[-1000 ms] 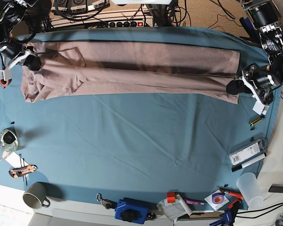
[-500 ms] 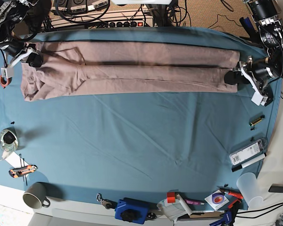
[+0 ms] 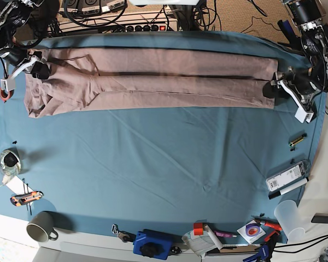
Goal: Fold the T-shirt properly
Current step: 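Lower the folded edge and regrip the hem end with the left gripper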
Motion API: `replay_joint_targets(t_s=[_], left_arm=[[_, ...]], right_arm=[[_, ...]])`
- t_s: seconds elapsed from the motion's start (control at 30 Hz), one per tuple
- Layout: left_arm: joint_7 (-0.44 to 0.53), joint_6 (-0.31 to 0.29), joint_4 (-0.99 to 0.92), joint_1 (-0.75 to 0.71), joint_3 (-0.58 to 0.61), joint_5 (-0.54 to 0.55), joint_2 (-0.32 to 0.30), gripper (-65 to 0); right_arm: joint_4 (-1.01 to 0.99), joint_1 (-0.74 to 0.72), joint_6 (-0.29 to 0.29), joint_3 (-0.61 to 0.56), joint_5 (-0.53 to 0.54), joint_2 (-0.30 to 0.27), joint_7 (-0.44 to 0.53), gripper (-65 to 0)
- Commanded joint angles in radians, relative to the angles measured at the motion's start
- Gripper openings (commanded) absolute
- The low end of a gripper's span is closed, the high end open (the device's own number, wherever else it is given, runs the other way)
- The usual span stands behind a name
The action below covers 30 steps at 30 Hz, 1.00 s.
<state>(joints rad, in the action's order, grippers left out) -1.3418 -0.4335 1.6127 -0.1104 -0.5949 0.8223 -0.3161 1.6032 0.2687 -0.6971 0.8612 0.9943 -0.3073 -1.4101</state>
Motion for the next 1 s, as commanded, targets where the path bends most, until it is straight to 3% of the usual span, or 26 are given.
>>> replay_joint_targets(t_s=[0.0, 0.17, 0.37, 0.6, 0.67, 0.73, 0.87, 0.97], left_arm=[[-0.003, 0.007, 0.013, 0.005, -0.003, -0.007, -0.013, -25.1], [0.005, 0.006, 0.006, 0.005, -0.003, -0.007, -0.005, -25.1], [-0.013, -0.013, 0.002, -0.005, -0.003, -0.008, 0.061, -25.1], [-0.034, -0.013, 0.001, -0.01, -0.003, -0.112, 0.117, -25.4], [-0.035, -0.013, 0.001, -0.012, -0.003, -0.104, 0.124, -29.5], [-0.035, -0.012, 0.001, -0.011, -0.003, -0.105, 0.125, -38.1], [-0.033, 0.008, 0.002, -0.008, -0.003, -0.105, 0.117, -65.0], [-0.028, 0.019, 0.009, -0.008, -0.003, -0.085, 0.111, -65.0]], right_arm=[[0.016, -0.003, -0.001, 0.008, 0.018, -0.023, 0.014, -51.2], [0.016, -0.003, -0.001, 0.008, 0.018, -0.023, 0.014, -51.2], [0.016, -0.003, -0.001, 0.008, 0.018, -0.023, 0.014, -51.2], [0.016, -0.003, -0.001, 0.008, 0.019, -0.023, 0.014, -51.2], [0.016, -0.003, -0.001, 0.008, 0.018, -0.023, 0.014, -51.2], [0.016, -0.003, -0.001, 0.008, 0.019, -0.023, 0.014, -51.2], [0.016, -0.003, -0.001, 0.008, 0.018, -0.023, 0.017, -51.2], [0.016, -0.003, -0.001, 0.008, 0.018, -0.023, 0.03, -51.2]])
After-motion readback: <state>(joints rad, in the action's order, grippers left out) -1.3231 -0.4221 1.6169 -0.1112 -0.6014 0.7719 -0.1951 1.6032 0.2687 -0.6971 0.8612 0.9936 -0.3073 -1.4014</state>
